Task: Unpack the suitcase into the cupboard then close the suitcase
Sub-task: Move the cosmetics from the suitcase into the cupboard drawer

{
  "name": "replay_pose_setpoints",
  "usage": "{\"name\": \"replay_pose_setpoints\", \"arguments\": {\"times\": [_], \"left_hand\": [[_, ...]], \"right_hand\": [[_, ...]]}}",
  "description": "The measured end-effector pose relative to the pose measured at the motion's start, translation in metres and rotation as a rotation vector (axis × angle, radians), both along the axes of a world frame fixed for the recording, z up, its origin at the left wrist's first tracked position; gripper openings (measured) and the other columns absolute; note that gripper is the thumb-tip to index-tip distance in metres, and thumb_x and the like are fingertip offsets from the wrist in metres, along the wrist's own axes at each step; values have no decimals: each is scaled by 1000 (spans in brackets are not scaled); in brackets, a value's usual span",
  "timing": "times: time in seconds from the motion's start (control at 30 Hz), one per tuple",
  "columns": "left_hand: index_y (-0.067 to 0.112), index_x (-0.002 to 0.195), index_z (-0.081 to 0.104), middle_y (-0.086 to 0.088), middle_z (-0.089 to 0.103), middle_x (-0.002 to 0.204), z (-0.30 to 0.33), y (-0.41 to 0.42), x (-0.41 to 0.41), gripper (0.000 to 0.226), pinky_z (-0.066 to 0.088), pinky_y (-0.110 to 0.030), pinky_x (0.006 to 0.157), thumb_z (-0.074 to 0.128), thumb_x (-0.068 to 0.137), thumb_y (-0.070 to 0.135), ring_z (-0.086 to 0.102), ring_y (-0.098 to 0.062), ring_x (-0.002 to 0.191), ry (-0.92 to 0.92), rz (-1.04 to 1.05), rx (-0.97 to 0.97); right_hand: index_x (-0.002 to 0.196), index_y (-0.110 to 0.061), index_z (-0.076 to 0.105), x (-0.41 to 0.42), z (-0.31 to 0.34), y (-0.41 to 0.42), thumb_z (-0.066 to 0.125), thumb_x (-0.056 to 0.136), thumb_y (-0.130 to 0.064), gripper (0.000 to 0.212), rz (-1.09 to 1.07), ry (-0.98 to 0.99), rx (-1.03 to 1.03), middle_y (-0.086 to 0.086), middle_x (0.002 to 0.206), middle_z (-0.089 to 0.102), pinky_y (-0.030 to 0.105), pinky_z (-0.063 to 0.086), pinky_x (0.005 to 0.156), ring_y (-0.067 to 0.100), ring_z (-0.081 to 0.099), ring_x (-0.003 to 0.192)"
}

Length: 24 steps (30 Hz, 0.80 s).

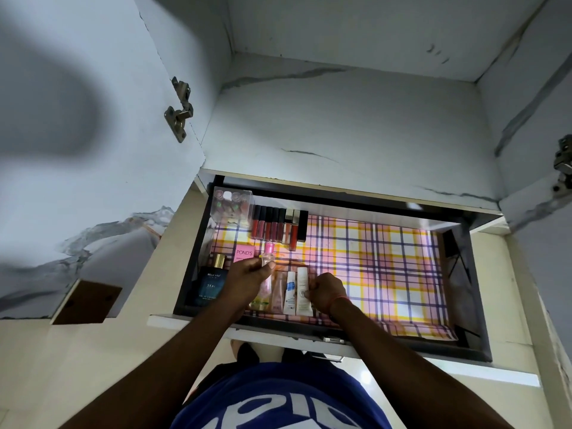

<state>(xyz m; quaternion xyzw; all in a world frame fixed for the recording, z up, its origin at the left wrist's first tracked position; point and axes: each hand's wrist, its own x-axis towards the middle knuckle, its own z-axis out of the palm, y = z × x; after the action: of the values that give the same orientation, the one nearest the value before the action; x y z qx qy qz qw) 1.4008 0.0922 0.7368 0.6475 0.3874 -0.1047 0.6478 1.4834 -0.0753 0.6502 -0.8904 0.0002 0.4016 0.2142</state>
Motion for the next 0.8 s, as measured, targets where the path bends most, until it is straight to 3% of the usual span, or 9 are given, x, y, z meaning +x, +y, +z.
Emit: {"name": "replay_pose_setpoints", "arguments": {"times": [0.07, 0.13, 0.23, 0.3, 0.37, 0.43, 0.5, 0.67, 0.8], "left_hand": [[11, 115, 66, 5, 68, 101, -2, -2, 0, 27, 50, -33, 86, 64, 91, 23, 61, -13, 98, -2, -5, 30], [14, 111, 66, 10, 66, 95, -3, -3, 1, 22, 49, -35, 89, 66, 90, 22, 60, -13, 97, -2, 0, 22], [22, 96, 68, 5, 68, 96, -2, -6, 2, 7, 51, -43, 92, 67, 89, 21, 62, -17, 98, 4, 6, 4], [14, 95, 69, -2, 70, 97, -3, -6, 4, 11, 54, -43, 87, 70, 87, 21, 64, -22, 99, 15, 15, -6], [7, 99, 68, -7, 70, 97, -4, -8, 9, 18, 57, -36, 73, 71, 85, 19, 65, -24, 96, 34, 10, -29], [4, 101, 66, -9, 69, 97, -2, -12, 15, 20, 55, -24, 56, 71, 85, 15, 66, -22, 90, 53, 12, -49], [4, 101, 66, -11, 70, 98, -4, -17, 22, 22, 56, -25, 54, 73, 84, 15, 67, -21, 85, 67, 26, -56], [5, 101, 67, -11, 69, 99, -10, -33, 31, 24, 56, -27, 55, 75, 82, 18, 68, -25, 89, 85, -21, -71], [11, 100, 67, -10, 70, 100, -17, -42, 31, 15, 59, -32, 67, 67, 90, 22, 68, -23, 89, 33, -93, 63]], "right_hand": [[97, -5, 70, -1, -1, 0, 71, 84, -20, 21, -5, -4, 7, 9, 100, 72, 38, 58, 82, 23, 69, 90], [98, -4, 69, -1, -1, 0, 70, 85, -19, 20, -11, -3, 22, 10, 99, 72, 37, 58, 82, 23, 69, 89], [98, -5, 70, -1, 4, -2, 72, 84, -20, 21, -17, 16, 35, 9, 99, 72, 37, 58, 83, 22, 69, 89], [96, -8, 72, 1, 15, -4, 71, 84, -22, 19, -21, -32, 59, 5, 98, 72, 34, 56, 84, 19, 67, 91], [90, -12, 73, 1, 29, -5, 68, 85, -18, 9, -79, -81, 221, 4, 95, 72, 34, 55, 80, 18, 66, 88], [89, -6, 69, -1, 48, -5, 63, 86, -3, 8, -277, 84, 530, 9, 89, 71, 33, 56, 68, 20, 67, 78], [96, -2, 67, -3, 63, -7, 63, 86, 2, 12, -324, 220, 700, 13, 88, 69, 32, 54, 64, 21, 67, 77], [87, -17, 66, -7, 57, -15, 76, 81, -14, 12, -110, -3, 571, 9, 78, 70, 38, 57, 64, 25, 65, 67], [81, -14, 63, 2, 57, -21, 71, 84, -6, 12, -241, 99, 542, 4, 76, 65, 28, 55, 59, 17, 62, 66]]}}
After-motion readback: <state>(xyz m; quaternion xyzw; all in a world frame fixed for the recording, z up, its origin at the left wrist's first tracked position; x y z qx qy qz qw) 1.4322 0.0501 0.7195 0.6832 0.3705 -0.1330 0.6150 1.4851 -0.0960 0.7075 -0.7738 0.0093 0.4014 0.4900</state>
